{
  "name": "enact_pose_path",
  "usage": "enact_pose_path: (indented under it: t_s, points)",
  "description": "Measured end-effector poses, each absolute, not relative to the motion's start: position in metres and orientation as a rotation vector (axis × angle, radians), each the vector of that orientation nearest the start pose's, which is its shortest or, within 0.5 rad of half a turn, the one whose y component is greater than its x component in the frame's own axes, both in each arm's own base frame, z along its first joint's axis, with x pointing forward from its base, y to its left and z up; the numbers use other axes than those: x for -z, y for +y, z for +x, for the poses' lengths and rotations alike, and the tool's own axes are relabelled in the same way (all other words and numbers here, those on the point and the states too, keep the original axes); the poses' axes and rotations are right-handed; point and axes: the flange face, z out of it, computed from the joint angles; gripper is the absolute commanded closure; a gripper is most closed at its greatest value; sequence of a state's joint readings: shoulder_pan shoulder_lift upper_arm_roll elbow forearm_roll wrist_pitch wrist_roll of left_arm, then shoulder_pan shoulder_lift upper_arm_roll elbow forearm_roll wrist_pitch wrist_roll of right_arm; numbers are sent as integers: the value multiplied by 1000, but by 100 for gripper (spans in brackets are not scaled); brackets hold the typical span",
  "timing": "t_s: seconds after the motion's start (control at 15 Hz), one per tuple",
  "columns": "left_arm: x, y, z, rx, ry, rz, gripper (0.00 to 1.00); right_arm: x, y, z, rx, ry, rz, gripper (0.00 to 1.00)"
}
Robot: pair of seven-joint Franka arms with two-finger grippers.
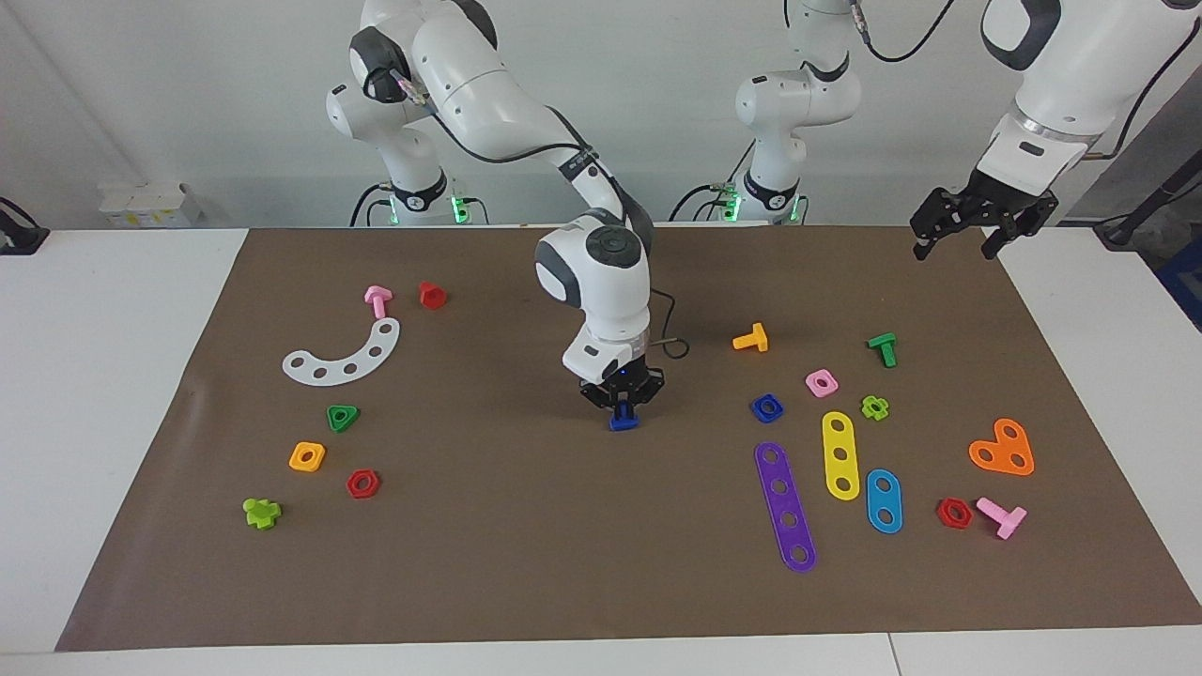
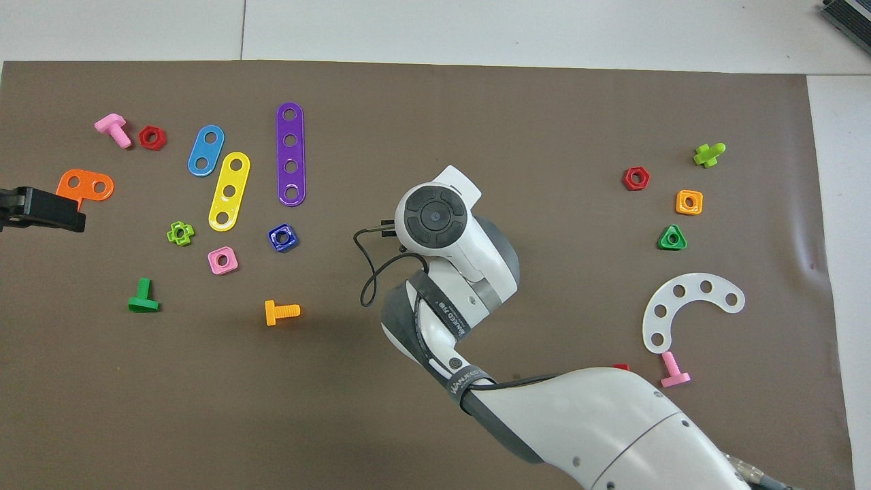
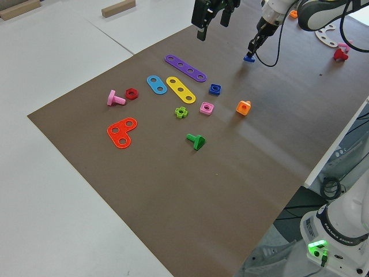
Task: Unscrew and place screws in storage area
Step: 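Carry the blue bolt beside the green triangle and open the right gripper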
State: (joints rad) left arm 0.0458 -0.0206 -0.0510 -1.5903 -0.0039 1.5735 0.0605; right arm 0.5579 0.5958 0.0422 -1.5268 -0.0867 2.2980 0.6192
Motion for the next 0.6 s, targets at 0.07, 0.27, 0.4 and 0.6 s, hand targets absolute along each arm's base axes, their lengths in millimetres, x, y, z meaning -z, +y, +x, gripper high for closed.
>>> enact_pose_path:
  t_s: [0.07, 0.27, 0.4, 0.6]
  points:
    - [-627, -4, 548, 6, 103, -3143, 0, -342, 391, 605, 268, -9, -3070, 100]
    - [-627, -4, 548, 6, 103, -3143, 0, -404, 323, 626, 280, 76, -3090, 100]
    - [-627, -4, 548, 6, 103, -3143, 0, -436, 259, 634, 287, 100, -3108, 100]
    - [-627, -4, 548, 7, 103, -3143, 0, -431, 167, 633, 230, 135, -3149, 100]
